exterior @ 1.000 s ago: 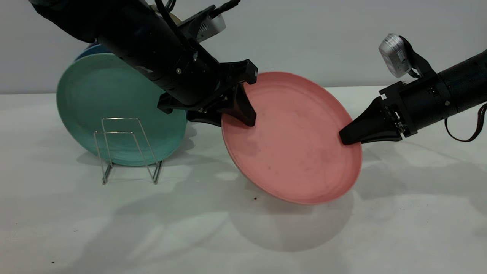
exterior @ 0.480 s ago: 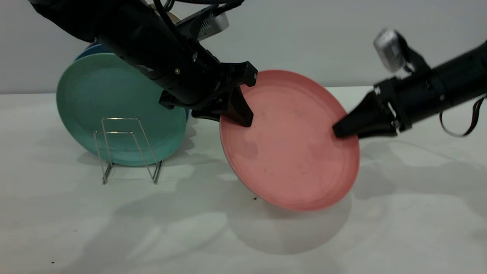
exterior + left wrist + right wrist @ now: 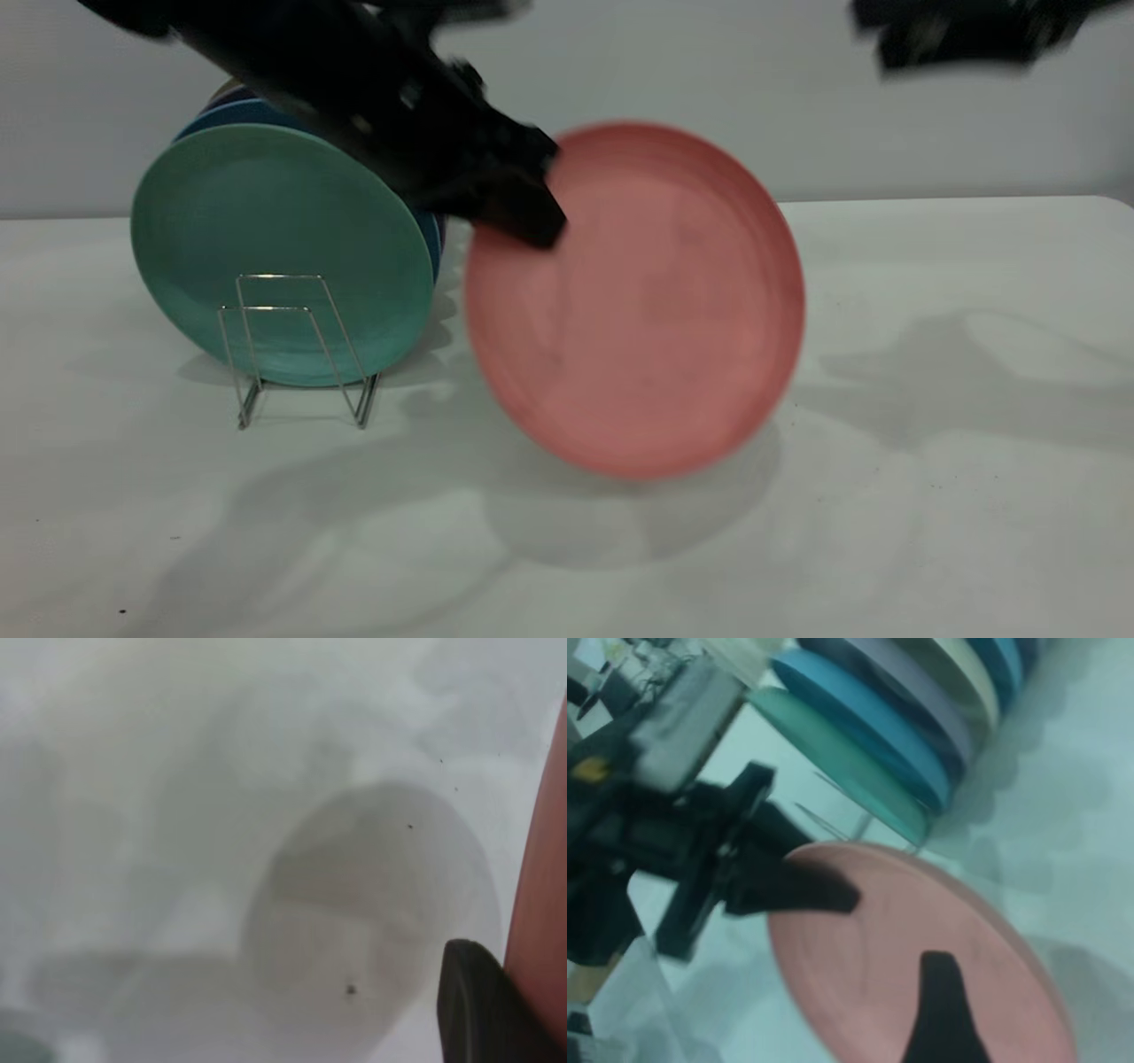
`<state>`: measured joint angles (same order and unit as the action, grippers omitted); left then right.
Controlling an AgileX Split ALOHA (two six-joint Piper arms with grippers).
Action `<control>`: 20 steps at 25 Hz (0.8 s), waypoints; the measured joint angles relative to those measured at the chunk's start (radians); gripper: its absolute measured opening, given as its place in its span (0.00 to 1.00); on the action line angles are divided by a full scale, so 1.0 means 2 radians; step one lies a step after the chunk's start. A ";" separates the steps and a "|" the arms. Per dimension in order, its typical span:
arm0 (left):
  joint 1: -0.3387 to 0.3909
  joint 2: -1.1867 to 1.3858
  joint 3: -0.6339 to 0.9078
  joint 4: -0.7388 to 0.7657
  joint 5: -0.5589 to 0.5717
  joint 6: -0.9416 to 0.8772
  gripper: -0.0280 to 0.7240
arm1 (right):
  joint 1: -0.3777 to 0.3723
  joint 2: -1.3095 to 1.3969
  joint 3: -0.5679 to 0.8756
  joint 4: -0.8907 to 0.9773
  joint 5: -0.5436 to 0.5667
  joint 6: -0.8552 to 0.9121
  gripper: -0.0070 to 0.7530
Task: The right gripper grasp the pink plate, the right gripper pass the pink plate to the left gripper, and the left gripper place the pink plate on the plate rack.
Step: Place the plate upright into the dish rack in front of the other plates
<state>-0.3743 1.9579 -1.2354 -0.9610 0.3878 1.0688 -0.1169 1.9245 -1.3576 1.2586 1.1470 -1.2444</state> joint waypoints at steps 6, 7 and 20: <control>0.055 -0.072 0.000 0.049 0.065 0.098 0.15 | 0.004 -0.141 0.000 -0.116 0.022 0.104 0.57; 0.064 -0.084 0.000 0.056 0.074 0.114 0.15 | 0.004 -0.158 0.001 -0.137 0.024 0.125 0.55; 0.136 -0.157 0.000 0.196 0.091 0.335 0.15 | 0.004 -0.456 0.236 -0.246 0.035 0.232 0.45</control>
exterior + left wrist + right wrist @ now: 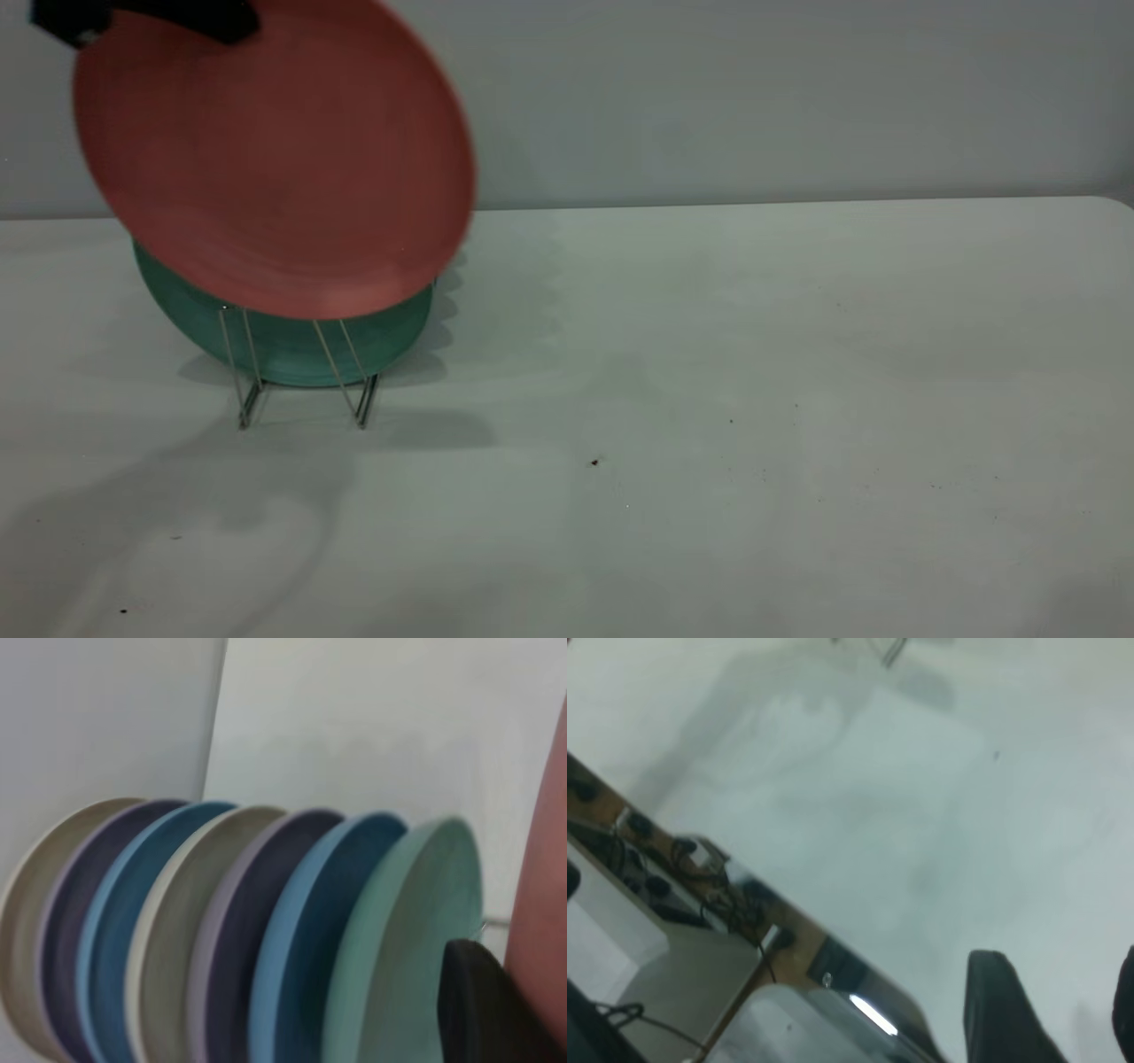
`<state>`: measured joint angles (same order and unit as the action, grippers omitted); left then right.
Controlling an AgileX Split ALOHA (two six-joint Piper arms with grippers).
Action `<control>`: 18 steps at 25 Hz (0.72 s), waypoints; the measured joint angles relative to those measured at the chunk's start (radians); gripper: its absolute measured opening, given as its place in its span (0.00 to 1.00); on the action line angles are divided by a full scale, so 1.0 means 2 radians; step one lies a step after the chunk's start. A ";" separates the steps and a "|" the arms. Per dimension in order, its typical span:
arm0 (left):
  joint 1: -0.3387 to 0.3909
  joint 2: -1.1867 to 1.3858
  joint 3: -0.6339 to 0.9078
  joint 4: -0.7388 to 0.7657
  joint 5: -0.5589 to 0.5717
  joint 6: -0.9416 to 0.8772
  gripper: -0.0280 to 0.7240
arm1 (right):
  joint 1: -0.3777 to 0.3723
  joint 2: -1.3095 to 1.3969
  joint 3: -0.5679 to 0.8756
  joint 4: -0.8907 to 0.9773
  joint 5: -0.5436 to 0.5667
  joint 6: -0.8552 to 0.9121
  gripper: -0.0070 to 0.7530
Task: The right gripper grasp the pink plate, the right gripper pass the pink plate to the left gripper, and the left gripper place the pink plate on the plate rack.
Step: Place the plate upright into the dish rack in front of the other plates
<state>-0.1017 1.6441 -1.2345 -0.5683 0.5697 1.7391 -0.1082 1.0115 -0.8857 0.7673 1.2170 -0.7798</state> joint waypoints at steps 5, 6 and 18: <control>0.018 -0.001 0.000 0.004 -0.006 0.070 0.15 | 0.000 -0.117 0.099 -0.054 -0.002 0.055 0.45; 0.019 -0.001 0.000 0.004 -0.009 0.082 0.15 | 0.000 -0.142 0.116 -0.068 -0.003 0.065 0.45; 0.020 -0.001 0.000 0.004 -0.039 0.129 0.15 | 0.000 -0.371 0.196 -0.200 -0.013 0.190 0.45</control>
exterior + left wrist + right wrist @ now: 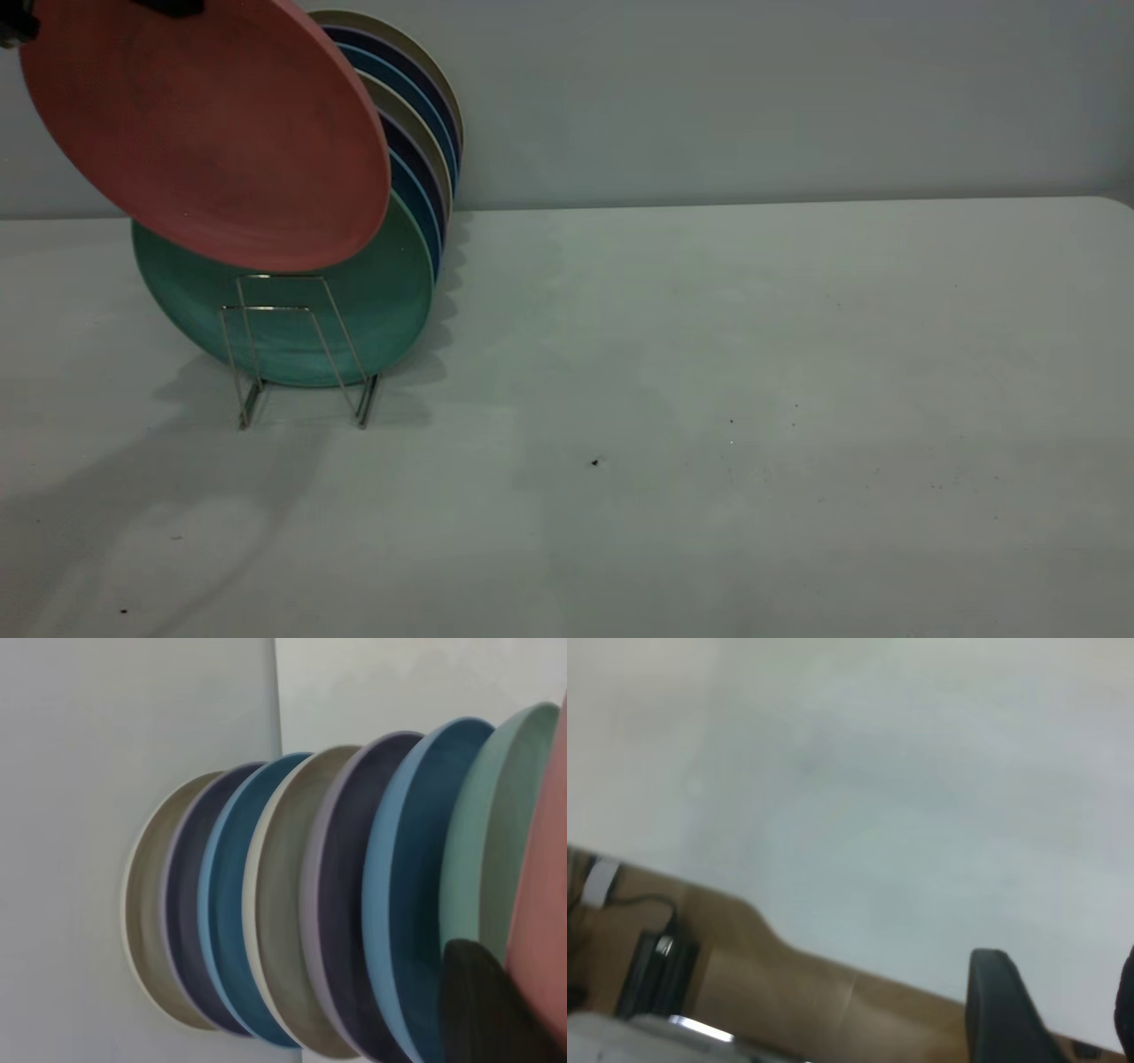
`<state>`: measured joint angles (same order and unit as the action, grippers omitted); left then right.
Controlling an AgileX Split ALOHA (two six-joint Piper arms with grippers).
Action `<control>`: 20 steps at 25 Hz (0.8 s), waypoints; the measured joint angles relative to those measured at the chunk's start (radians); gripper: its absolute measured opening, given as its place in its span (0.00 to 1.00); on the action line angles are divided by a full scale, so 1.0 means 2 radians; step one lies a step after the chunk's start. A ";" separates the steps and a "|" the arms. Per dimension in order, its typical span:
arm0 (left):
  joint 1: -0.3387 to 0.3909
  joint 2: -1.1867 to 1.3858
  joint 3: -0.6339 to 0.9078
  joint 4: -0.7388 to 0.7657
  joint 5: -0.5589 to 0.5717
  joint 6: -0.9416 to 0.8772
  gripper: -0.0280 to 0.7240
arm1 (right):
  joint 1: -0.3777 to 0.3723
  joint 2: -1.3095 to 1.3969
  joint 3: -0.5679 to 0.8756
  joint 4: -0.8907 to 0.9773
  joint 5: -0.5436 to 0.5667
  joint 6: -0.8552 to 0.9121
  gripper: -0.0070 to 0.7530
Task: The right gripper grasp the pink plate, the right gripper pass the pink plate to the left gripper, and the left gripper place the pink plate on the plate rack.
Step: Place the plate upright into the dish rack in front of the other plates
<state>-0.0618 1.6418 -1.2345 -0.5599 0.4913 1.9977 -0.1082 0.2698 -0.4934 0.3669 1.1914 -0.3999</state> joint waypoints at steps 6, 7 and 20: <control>0.009 0.000 0.000 0.000 0.002 -0.001 0.15 | 0.000 -0.037 0.000 -0.010 0.000 0.016 0.44; 0.010 0.000 0.000 0.000 0.003 -0.001 0.15 | 0.000 -0.038 0.000 -0.010 0.000 0.017 0.44; 0.010 0.000 0.000 0.036 0.023 -0.013 0.15 | 0.000 -0.040 0.000 -0.031 0.000 0.029 0.44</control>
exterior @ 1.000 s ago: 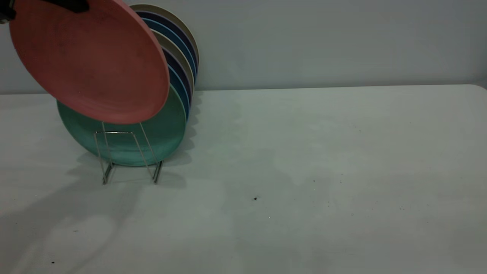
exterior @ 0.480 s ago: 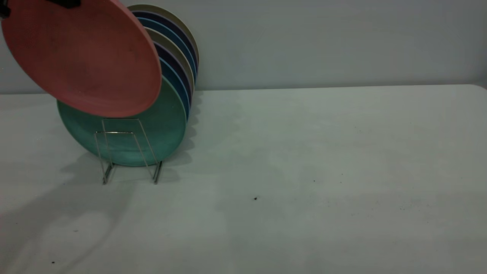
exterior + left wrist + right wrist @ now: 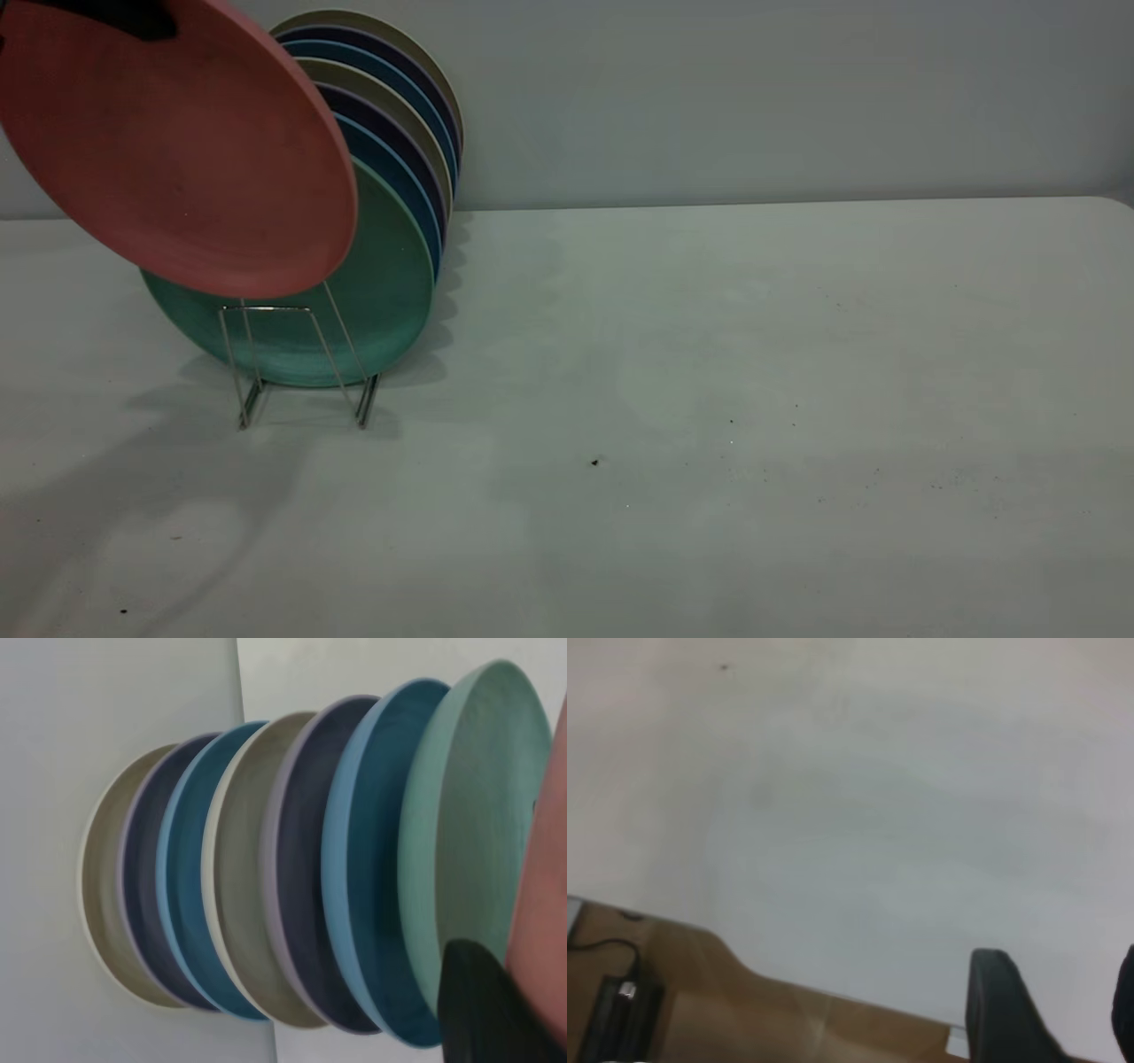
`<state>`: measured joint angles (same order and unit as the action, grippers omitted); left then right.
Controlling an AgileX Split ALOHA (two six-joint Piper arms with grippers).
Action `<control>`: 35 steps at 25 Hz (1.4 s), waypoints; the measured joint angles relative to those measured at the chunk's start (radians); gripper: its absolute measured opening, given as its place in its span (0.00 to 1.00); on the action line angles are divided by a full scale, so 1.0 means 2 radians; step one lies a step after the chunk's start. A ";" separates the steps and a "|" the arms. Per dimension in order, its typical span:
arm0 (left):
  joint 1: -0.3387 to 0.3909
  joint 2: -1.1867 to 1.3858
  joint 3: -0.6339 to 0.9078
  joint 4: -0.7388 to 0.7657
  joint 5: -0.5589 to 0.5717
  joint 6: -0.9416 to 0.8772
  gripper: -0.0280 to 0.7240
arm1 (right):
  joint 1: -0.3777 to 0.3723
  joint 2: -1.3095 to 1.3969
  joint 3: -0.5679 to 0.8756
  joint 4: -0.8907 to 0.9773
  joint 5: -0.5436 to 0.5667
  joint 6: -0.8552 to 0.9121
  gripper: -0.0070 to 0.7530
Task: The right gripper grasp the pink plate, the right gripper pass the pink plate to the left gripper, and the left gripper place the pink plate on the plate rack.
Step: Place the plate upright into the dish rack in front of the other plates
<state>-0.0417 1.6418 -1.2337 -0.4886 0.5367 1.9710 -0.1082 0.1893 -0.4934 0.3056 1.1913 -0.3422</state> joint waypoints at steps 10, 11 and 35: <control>0.000 0.018 0.000 0.002 -0.022 0.000 0.15 | 0.000 -0.001 0.000 -0.017 -0.006 0.004 0.44; 0.000 0.019 0.000 0.002 -0.022 0.000 0.15 | 0.000 -0.001 0.000 -0.017 -0.006 0.004 0.44; 0.000 0.071 0.000 -0.002 -0.040 -0.026 0.15 | 0.000 -0.001 0.000 -0.028 -0.010 0.011 0.43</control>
<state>-0.0417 1.7834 -1.2337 -0.4930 0.4558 1.9182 -0.1082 0.1881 -0.4934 0.2488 1.1712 -0.3208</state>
